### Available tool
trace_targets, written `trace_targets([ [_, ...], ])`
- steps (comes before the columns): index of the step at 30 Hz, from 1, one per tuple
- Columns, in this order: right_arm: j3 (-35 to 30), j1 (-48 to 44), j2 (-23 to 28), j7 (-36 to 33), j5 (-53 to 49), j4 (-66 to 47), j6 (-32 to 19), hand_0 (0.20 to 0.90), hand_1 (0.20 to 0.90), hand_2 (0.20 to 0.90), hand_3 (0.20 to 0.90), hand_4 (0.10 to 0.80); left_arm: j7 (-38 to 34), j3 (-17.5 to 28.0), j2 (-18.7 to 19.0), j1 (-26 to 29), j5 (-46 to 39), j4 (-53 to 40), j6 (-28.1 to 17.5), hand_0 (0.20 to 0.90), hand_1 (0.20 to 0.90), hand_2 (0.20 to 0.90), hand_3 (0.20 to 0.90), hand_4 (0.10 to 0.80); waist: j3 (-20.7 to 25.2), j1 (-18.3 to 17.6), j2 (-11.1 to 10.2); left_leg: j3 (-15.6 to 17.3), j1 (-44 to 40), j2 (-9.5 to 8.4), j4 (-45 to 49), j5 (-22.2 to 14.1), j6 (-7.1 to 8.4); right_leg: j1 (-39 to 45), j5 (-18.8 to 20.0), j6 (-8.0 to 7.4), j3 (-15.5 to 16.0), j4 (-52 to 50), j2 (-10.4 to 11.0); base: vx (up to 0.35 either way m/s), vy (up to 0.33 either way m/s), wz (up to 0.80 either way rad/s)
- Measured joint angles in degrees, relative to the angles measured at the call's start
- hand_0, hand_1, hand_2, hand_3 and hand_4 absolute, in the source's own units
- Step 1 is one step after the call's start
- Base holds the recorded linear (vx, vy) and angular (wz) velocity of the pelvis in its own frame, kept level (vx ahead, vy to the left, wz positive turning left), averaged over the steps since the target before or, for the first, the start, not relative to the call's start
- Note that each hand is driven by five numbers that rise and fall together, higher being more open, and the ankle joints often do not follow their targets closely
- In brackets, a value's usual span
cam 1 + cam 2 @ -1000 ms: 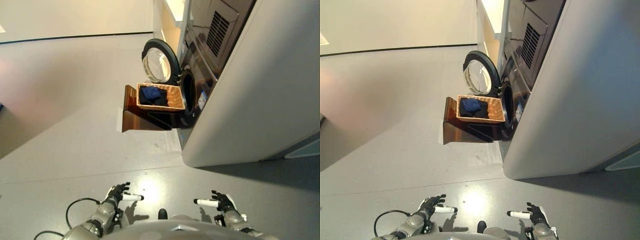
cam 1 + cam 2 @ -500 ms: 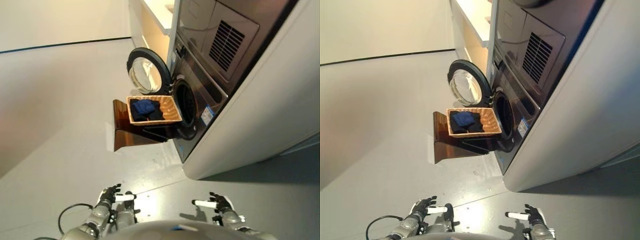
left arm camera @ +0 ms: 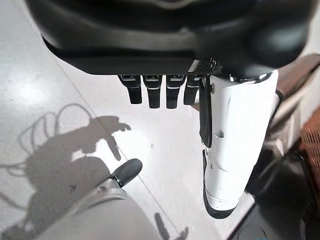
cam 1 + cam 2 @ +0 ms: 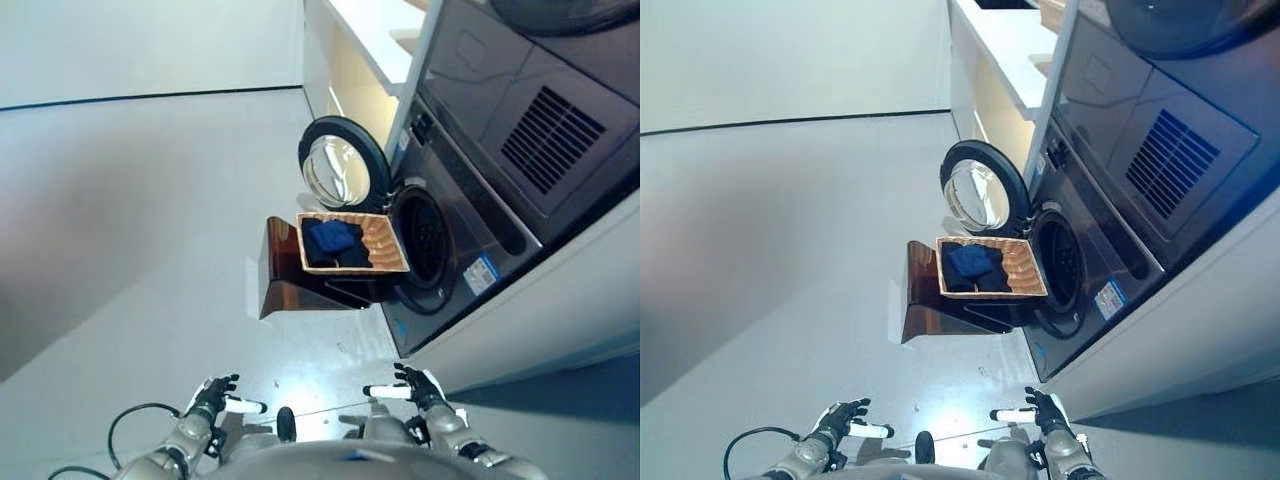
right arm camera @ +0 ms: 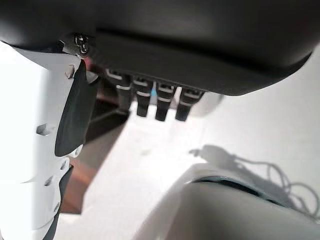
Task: Pick up the clothes and place them into the washing machine
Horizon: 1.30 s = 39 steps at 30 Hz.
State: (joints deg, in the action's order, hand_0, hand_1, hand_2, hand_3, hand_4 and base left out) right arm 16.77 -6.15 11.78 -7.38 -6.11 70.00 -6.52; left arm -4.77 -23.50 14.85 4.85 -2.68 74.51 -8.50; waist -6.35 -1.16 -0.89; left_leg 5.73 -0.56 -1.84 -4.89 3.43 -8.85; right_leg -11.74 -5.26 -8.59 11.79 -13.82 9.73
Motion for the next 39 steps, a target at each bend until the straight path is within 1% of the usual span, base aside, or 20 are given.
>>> trace_targets([
  [2,0.0,0.5,0.0,0.0,0.4,-0.1,0.2,0.9,0.9,0.9,0.9,0.8,-0.1,0.0,0.1,-0.5,0.3,0.1,0.0,0.9,0.9,0.9,0.9,0.8,0.3,-0.4,-1.4,0.2,-0.1,-0.11,0.0,-0.3,0.91,0.2,3.8,-0.76,2.4,7.4,0.1,0.191,-0.113,0.64],
  [5,0.0,2.5,0.0,0.0,1.1,0.5,0.2,0.9,0.9,0.9,0.9,0.8,0.2,-0.2,0.5,-1.3,1.6,-0.1,-0.1,0.9,0.9,0.9,0.9,0.8,1.5,-1.4,-3.4,0.2,-1.0,0.46,0.3,-1.0,4.15,1.6,10.5,2.73,1.3,9.1,-1.1,0.257,-0.151,0.78],
  [7,-0.5,2.9,0.1,0.0,1.1,2.0,0.3,0.9,0.9,0.9,0.9,0.8,0.0,0.1,0.2,-2.2,1.7,-0.1,-0.1,0.9,0.9,0.9,0.9,0.8,2.3,-0.8,-2.7,-0.1,-2.6,2.62,0.3,-1.7,6.44,5.4,12.4,5.47,-0.3,13.4,-4.0,0.277,-0.196,0.17],
  [10,-0.5,3.5,0.5,0.1,1.1,1.3,0.1,0.9,0.9,0.9,0.9,0.8,0.0,0.1,-0.5,-3.1,1.7,-0.2,-0.1,0.9,0.9,0.9,0.9,0.8,4.3,-0.6,-1.7,0.0,-3.5,4.68,1.0,-3.0,8.69,8.8,13.6,7.15,-0.2,18.6,-7.0,0.177,-0.211,-0.14],
  [12,-0.7,3.3,0.4,0.1,1.0,1.4,0.2,0.9,0.9,0.9,0.9,0.8,0.5,0.1,-0.4,-2.1,1.8,-0.1,-0.1,0.9,0.9,0.9,0.9,0.8,3.8,-0.6,-2.3,-0.7,-1.6,5.2,7.1,-4.8,10.18,9.5,12.9,8.18,-0.2,18.8,-7.5,0.038,-0.158,0.02],
  [14,-0.4,3.3,0.3,0.4,0.9,1.2,0.1,0.9,0.9,0.9,0.9,0.8,0.8,0.6,0.5,-0.9,1.7,-0.1,-0.2,0.9,0.9,0.9,0.9,0.8,3.2,0.6,-4.3,-1.9,3.2,5.03,20.6,-6.2,12.72,11.4,12.2,9.24,-0.7,18.5,-7.0,0.052,-0.159,-0.17],
  [15,-0.5,3.2,0.7,0.3,0.5,1.2,0.0,0.9,0.9,0.9,0.9,0.8,0.6,1.0,0.1,-0.2,1.5,0.0,-0.2,0.9,0.9,0.9,0.9,0.8,2.7,0.6,-3.7,-4.1,6.1,5.26,28.3,-7.0,14.5,12.4,11.4,10.17,-1.3,18.5,-7.8,0.162,-0.082,-0.25],
  [17,-0.4,2.9,1.3,0.7,-1.0,1.8,0.0,0.9,0.9,0.9,0.9,0.8,0.7,2.0,-0.4,1.2,0.6,-0.1,-0.6,0.9,0.9,0.9,0.9,0.8,2.0,2.3,-3.6,-8.1,11.1,5.78,38.5,-6.4,16.1,13.1,10.0,11.93,-3.6,17.4,-8.0,0.235,0.031,-0.39],
  [21,-0.4,1.6,1.3,1.1,-4.6,2.5,0.1,0.9,0.9,0.9,0.9,0.8,0.2,3.4,-0.9,1.5,-0.4,0.2,-0.6,0.9,0.9,0.9,0.9,0.8,1.6,2.7,-3.6,-7.1,10.7,6.68,22.7,-4.7,15.4,13.1,9.7,12.32,-3.2,18.9,-8.1,0.211,0.083,-0.36],
  [22,-0.5,1.6,1.3,1.0,-5.4,2.7,0.1,0.9,0.9,0.9,0.9,0.8,-0.2,3.4,-1.1,1.3,-0.5,0.3,-0.6,0.9,0.9,0.9,0.9,0.8,1.5,2.9,-3.5,-8.6,7.9,6.9,9.4,-3.0,15.91,13.2,9.6,12.36,-3.9,18.8,-8.7,0.304,0.121,-0.11],
  [23,-0.5,1.6,1.6,1.0,-5.8,2.7,0.2,0.9,0.9,0.9,0.9,0.8,-0.2,3.2,-1.2,1.4,-0.6,0.3,-0.6,0.9,0.9,0.9,0.9,0.8,1.2,3.0,-3.0,-9.9,7.7,7.43,4.2,-1.5,16.2,13.3,9.6,12.4,-4.0,18.9,-9.4,0.416,0.18,-0.08],
  [26,-1.2,1.0,2.0,0.9,-7.1,2.7,0.1,0.9,0.9,0.9,0.9,0.8,-0.3,2.7,-1.6,1.6,-1.2,0.3,-0.6,0.9,0.9,0.9,0.9,0.8,0.7,4.5,-1.0,-10.8,8.1,8.01,0.8,0.1,17.24,13.4,9.3,12.14,-6.1,18.9,-11.2,0.319,0.179,-0.36],
  [28,-1.2,0.7,2.3,1.0,-7.9,1.9,0.1,0.9,0.9,0.9,0.9,0.8,-0.3,2.6,-1.9,0.3,-1.5,0.4,-0.5,0.9,0.9,0.9,0.9,0.8,1.6,5.3,0.4,-10.7,7.5,7.57,2.6,0.1,16.5,13.5,8.7,11.2,-6.5,18.8,-10.8,0.43,0.299,-0.85],
  [30,-1.0,0.7,2.3,1.0,-8.0,0.8,0.0,0.9,0.9,0.9,0.9,0.8,-0.3,2.7,-2.1,-1.0,-1.5,0.5,-0.4,0.9,0.9,0.9,0.9,0.8,2.3,5.4,1.2,-10.1,6.8,6.12,3.1,2.0,12.87,13.6,7.8,9.34,-6.7,18.8,-9.5,0.302,0.226,-0.58],
  [31,-1.0,0.7,2.2,1.1,-8.2,0.6,0.0,0.9,0.9,0.9,0.9,0.8,-0.3,2.6,-2.0,-1.0,-1.5,0.5,-0.3,0.9,0.9,0.9,0.9,0.8,2.4,5.2,1.2,-9.8,6.7,5.75,3.3,2.0,12.1,13.6,7.7,8.61,-6.8,18.8,-8.9,0.193,0.153,-0.37],
  [33,-1.4,0.9,2.1,1.1,-9.1,0.8,0.2,0.9,0.9,0.9,0.9,0.8,-0.3,2.6,-2.0,-1.3,-1.4,0.4,-0.3,0.9,0.9,0.9,0.9,0.8,2.8,5.3,1.2,-7.7,5.7,3.46,3.4,2.3,7.52,13.9,6.4,6.31,-6.9,17.1,-6.1,0.198,0.161,-0.26],
  [34,-1.3,1.0,1.7,1.2,-9.1,0.8,0.2,0.9,0.9,0.9,0.9,0.8,-0.5,2.6,-1.7,-1.5,-1.4,0.2,-0.3,0.9,0.9,0.9,0.9,0.8,3.0,5.4,0.8,-6.8,4.8,2.34,3.2,1.6,6.43,13.6,5.7,5.17,-7.1,14.4,-4.3,0.296,0.246,-0.18],
  [35,-1.3,0.8,1.1,1.2,-9.0,0.9,0.1,0.9,0.9,0.9,0.9,0.8,-0.6,2.8,-1.3,-1.5,-1.5,0.4,-0.5,0.9,0.9,0.9,0.9,0.8,3.4,5.3,0.4,-6.3,3.8,1.13,2.7,0.9,5.29,11.9,4.3,2.5,-7.3,9.1,-2.8,0.224,0.195,-0.24],
  [38,-0.3,-1.3,0.3,1.2,-8.8,0.5,0.2,0.9,0.9,0.9,0.9,0.8,-1.2,2.4,-0.4,-1.1,-1.8,0.2,-0.5,0.9,0.9,0.9,0.9,0.8,3.1,6.0,0.7,-4.6,2.2,0.64,1.6,1.9,3.81,4.1,-0.9,1.35,-7.8,-8.7,-0.7,0.156,0.133,-0.17],
  [39,1.8,-2.2,0.4,0.7,-7.0,0.0,0.4,0.9,0.9,0.9,0.9,0.8,-1.6,2.3,-0.1,-1.0,-1.9,0.0,-0.6,0.9,0.9,0.9,0.9,0.8,2.8,5.5,0.6,-5.2,1.8,0.25,2.0,0.5,3.44,2.4,0.2,0.52,-7.8,-12.3,-0.9,0.203,0.099,-0.05],
])
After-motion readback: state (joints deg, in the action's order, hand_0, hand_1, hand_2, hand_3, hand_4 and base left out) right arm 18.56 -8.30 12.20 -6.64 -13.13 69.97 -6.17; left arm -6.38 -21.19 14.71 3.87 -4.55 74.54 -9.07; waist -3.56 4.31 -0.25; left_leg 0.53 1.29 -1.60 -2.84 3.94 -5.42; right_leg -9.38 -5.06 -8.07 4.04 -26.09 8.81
